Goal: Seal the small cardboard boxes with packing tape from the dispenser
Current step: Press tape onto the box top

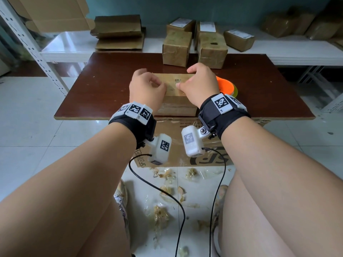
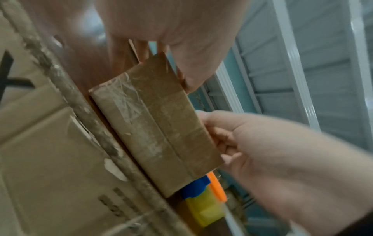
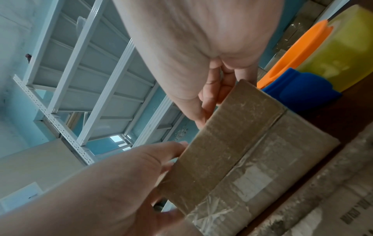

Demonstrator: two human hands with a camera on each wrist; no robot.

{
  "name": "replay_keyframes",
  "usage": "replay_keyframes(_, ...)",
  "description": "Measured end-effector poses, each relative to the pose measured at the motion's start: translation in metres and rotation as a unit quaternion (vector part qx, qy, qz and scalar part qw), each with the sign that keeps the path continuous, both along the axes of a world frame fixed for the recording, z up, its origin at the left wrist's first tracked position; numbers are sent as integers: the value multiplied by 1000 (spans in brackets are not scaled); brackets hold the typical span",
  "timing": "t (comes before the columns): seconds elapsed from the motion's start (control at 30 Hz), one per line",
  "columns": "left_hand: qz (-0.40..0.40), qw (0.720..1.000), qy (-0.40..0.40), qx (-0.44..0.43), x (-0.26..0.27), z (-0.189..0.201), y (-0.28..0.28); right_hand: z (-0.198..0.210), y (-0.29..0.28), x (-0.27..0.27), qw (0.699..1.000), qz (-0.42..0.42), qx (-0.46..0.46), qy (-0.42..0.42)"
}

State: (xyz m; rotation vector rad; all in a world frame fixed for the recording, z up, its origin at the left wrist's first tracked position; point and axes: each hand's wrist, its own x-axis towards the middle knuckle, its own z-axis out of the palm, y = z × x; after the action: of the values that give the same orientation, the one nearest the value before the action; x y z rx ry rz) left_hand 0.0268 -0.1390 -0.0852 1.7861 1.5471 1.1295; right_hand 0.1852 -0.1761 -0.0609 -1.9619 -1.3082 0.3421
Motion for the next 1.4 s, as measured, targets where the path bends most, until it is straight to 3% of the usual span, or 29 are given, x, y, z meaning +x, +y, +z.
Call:
replay_keyframes(0.1,-26,995,75,64,-1,2,-2,0,0,1,1000,3,-2,-2)
replay_keyframes(0.27,-16,991,105,82,0,3,-9,0,0,2,1000,6,-3,-8)
replay_keyframes(0.83,-2,991,96,91,-1,-3,-7,-2,2,4,1000,15,-1,-5)
replay_keyframes(1.4,-4,997,70,32,-2,0,-9,-1,1,0,1000,12,-1,-13)
